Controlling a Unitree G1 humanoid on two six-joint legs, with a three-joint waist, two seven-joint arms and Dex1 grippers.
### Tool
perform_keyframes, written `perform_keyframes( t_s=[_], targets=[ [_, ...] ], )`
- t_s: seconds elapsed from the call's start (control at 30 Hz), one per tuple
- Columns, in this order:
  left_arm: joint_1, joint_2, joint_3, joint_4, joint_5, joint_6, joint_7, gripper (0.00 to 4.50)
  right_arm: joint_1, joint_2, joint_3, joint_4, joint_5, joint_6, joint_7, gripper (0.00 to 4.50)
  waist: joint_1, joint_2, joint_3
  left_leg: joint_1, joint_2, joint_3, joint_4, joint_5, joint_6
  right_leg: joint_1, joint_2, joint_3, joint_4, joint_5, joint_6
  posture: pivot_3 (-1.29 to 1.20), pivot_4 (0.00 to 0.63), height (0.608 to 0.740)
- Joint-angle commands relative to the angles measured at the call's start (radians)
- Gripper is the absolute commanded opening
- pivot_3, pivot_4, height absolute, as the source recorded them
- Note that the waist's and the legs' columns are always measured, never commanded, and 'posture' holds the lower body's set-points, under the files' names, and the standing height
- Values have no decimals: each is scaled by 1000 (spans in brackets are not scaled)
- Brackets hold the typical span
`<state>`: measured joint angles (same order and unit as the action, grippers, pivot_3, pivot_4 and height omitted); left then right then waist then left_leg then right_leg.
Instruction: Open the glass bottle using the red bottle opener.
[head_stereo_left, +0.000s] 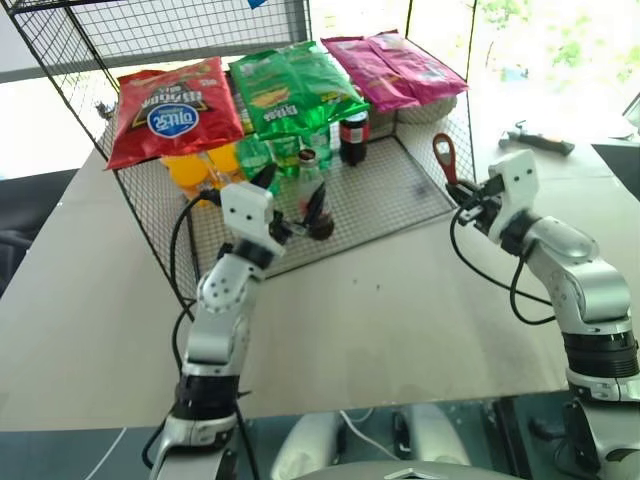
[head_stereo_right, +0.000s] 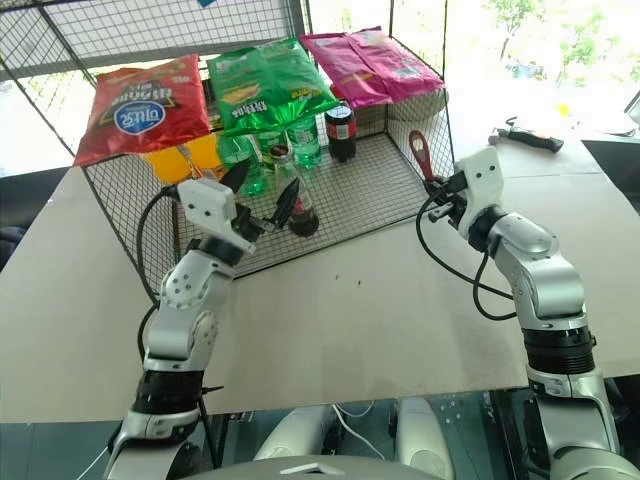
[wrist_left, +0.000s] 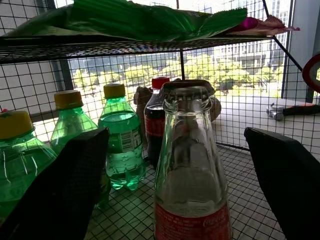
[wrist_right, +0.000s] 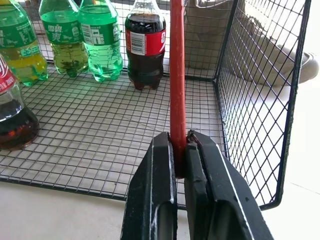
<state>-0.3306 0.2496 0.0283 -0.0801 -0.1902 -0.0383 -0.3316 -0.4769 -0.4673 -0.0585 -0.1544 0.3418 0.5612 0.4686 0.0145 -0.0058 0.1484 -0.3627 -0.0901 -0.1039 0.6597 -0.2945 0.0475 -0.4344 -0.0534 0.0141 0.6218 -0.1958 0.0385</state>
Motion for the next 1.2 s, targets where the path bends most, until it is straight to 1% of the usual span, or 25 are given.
perform_keyframes(
  t_s=[0.03, 0.2, 0.37, 0.67, 0.73, 0.8, 0.83, 0.9, 1.0, 1.07, 1.2],
  targets=[
    [-56, -10, 0, 56, 1, -62, -27, 4455, -27, -5, -38, -50, -1, -24, -14, 0, 0, 0, 0, -1, 0, 0, 1, 0, 0, -1, 0, 0, 0, 0, 0, 0, 150, 735],
    [-111, -27, -4, 151, 2, -90, -57, 4455, -28, 3, -35, -69, -2, -21, -32, 0, 0, 0, 0, -2, 0, 0, 4, 0, 0, -1, 0, 0, 2, 0, 0, 0, 150, 735],
    [-174, -37, -15, 273, 34, -108, -64, 4455, -23, 8, -33, -85, -2, -18, -42, 0, 0, 0, 0, -2, 0, 0, 7, 0, 0, -1, 0, 0, 4, 0, 0, 0, 150, 735],
    [-207, -59, -17, 354, 36, -112, -80, 4455, -21, 9, -32, -94, -1, -15, -52, 0, -1, 0, 0, -3, -1, 0, 7, 0, 0, -1, 0, 0, 4, 0, 0, 0, 150, 735],
    [-206, -59, -17, 356, 34, -112, -88, 3968, -22, 9, -32, -95, -1, -15, -54, 0, -1, 0, 0, -3, -1, 0, 7, 0, 0, -1, 0, 0, 4, 0, 0, 0, 150, 735],
    [-202, -57, -15, 351, 37, -113, -89, 3097, -21, 9, -31, -97, -1, -14, -55, 0, -1, 0, 0, -3, -1, 0, 7, 0, 0, -1, 0, 0, 4, 0, 0, 0, 150, 735],
    [-198, -54, -18, 347, 44, -115, -88, 2910, -21, 10, -30, -97, -2, -14, -56, 0, -1, 0, 0, -3, -1, -1, 7, 0, 0, -1, 0, 0, 4, 0, 0, 0, 150, 735],
    [-191, -54, -19, 336, 44, -119, -90, 2910, -21, 10, -29, -97, -2, -15, -56, 0, -1, 0, 0, -3, -1, 0, 7, 0, 0, -1, 0, 0, 4, 0, 0, 0, 150, 735],
    [-177, -66, -21, 270, -7, -116, -131, 2910, -26, 12, -28, -94, -3, -19, -56, 0, -1, 0, 0, -3, -1, -1, 7, 0, 0, -1, 0, 0, 4, 0, 0, 0, 150, 735],
    [-161, -68, -29, 210, -40, -84, -160, 2910, -31, 14, -33, -90, -3, -25, -60, 0, -1, 0, 0, -3, -1, -1, 7, 0, 0, -1, 0, 0, 4, 0, 0, 0, 150, 735],
    [-119, -55, -51, 76, -91, 7, -209, 2910, -35, 13, -39, -83, -6, -33, -65, 0, -2, 0, 0, -10, -1, -1, 9, 0, 0, -7, 0, 0, 6, 0, 0, 0, 150, 735]
  ],
)
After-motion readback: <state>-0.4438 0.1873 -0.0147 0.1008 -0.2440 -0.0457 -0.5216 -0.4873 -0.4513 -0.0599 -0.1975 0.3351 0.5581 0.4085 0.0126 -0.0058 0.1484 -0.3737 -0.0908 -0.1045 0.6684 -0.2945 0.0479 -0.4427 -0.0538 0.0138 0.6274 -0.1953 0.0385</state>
